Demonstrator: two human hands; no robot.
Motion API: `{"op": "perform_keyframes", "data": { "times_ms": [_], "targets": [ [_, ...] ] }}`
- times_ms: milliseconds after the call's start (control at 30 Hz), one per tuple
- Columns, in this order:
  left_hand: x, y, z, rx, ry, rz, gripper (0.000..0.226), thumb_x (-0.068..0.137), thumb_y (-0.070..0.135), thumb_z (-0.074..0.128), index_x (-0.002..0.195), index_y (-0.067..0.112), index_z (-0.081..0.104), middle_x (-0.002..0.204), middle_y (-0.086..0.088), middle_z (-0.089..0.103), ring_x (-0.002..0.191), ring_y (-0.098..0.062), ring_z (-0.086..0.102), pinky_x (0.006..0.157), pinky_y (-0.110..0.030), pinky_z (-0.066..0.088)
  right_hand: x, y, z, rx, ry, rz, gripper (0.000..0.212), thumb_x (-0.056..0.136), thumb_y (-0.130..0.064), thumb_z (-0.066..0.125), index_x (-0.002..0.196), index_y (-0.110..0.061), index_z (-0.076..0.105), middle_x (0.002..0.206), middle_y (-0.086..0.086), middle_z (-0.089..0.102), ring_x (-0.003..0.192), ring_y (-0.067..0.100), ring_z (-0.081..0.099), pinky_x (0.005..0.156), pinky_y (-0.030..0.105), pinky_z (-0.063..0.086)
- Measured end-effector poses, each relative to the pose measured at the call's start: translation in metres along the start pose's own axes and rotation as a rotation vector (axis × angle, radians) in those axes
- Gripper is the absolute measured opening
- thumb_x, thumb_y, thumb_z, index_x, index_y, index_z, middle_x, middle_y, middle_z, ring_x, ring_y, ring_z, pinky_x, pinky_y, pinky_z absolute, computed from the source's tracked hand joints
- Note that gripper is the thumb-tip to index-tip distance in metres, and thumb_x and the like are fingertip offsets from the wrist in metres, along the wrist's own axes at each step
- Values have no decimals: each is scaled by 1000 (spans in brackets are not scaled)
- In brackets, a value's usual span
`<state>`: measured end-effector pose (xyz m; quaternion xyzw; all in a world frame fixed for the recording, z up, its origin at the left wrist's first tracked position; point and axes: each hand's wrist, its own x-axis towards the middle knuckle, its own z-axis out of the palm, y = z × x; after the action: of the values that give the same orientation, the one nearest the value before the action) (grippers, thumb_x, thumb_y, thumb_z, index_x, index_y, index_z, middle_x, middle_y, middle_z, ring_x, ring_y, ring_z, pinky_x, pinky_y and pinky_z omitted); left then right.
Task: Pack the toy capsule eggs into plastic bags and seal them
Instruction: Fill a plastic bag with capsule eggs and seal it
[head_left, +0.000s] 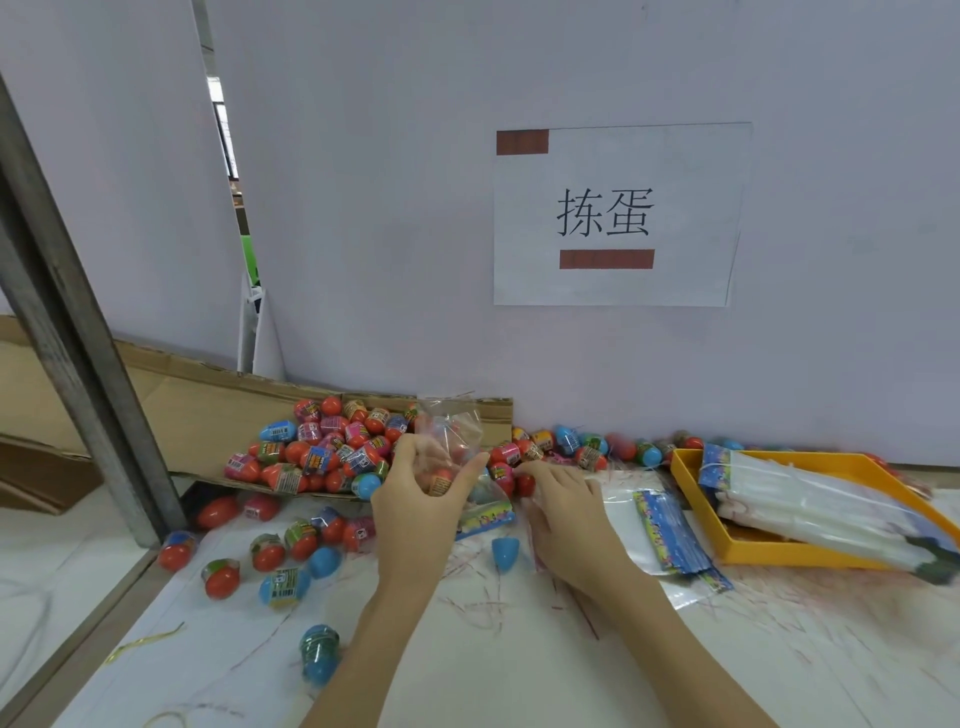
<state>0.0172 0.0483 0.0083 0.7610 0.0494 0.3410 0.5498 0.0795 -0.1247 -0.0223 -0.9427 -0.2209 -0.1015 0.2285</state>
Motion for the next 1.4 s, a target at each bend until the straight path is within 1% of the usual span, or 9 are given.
{"op": "perform_keyframes", "data": {
  "times_ms": [167, 300, 400, 500, 667, 900, 1067, 1267, 1400],
  "targets": [
    [-2, 3, 3, 16, -32, -2, 48, 70, 68, 78, 96, 34, 57, 93, 28, 68, 80, 0, 67, 67, -14, 53, 5, 3, 7, 63, 130, 123, 25, 99, -46, 63, 121, -41, 53, 127, -17, 55, 119, 14, 43, 98, 30, 27],
    [-3, 4, 5, 20, -80, 5, 51, 68, 70, 76, 100, 35, 58, 91, 22, 69, 92, 6, 64, 75, -9, 50, 6, 2, 6, 126, 225, 146, 20, 96, -42, 69, 108, -40, 53, 116, -19, 60, 109, 12, 45, 87, 29, 22],
    [-4, 4, 7, 23, -103, -20, 51, 70, 68, 76, 102, 34, 57, 93, 16, 69, 91, 4, 64, 74, -9, 51, 7, 1, 2, 177, 211, 182, 27, 97, -42, 68, 121, -38, 55, 121, -19, 61, 113, 11, 47, 98, 34, 32],
    [-5, 2, 9, -2, -148, -43, 37, 85, 48, 79, 110, 33, 57, 103, 11, 69, 91, 2, 65, 75, -13, 55, 6, 1, -2, 237, 209, 131, 31, 102, -36, 63, 132, -38, 57, 126, -17, 62, 117, 10, 53, 105, 39, 38],
    [-3, -3, 9, -18, -196, -31, 30, 99, 16, 71, 119, 32, 56, 109, 12, 67, 96, 2, 65, 81, -16, 56, -1, -9, -23, 799, 355, 101, 28, 105, -17, 59, 114, -42, 68, 103, -23, 73, 98, 2, 68, 79, 19, 55],
    [-3, -8, 11, 53, -213, -13, 31, 100, 21, 69, 113, 43, 51, 108, 14, 66, 95, 0, 66, 77, -12, 54, -6, -18, -40, 1219, 284, 282, 28, 109, -24, 47, 119, -28, 74, 108, -7, 78, 97, 15, 75, 74, 22, 60],
    [-6, -10, 12, 113, -229, 41, 34, 97, 14, 71, 100, 44, 54, 92, 22, 66, 80, 1, 65, 65, -15, 53, -5, -22, -45, 1464, 247, 286, 29, 102, -28, 56, 122, -16, 74, 114, 11, 77, 106, 30, 74, 79, 24, 61],
    [-8, -7, 11, 140, -281, 58, 34, 94, 17, 73, 108, 44, 58, 100, 30, 66, 89, 1, 67, 71, -17, 57, -11, -29, -56, 1168, 354, 31, 31, 98, -23, 69, 128, -28, 67, 107, -5, 79, 100, 13, 75, 81, 18, 58],
    [-8, -4, 11, 150, -286, 52, 32, 95, 22, 74, 111, 44, 58, 105, 36, 62, 96, 8, 63, 72, -10, 53, -12, -35, -59, 956, 501, 0, 19, 95, -26, 71, 114, -29, 66, 103, -15, 74, 100, 10, 71, 83, 22, 58]
  ]
}}
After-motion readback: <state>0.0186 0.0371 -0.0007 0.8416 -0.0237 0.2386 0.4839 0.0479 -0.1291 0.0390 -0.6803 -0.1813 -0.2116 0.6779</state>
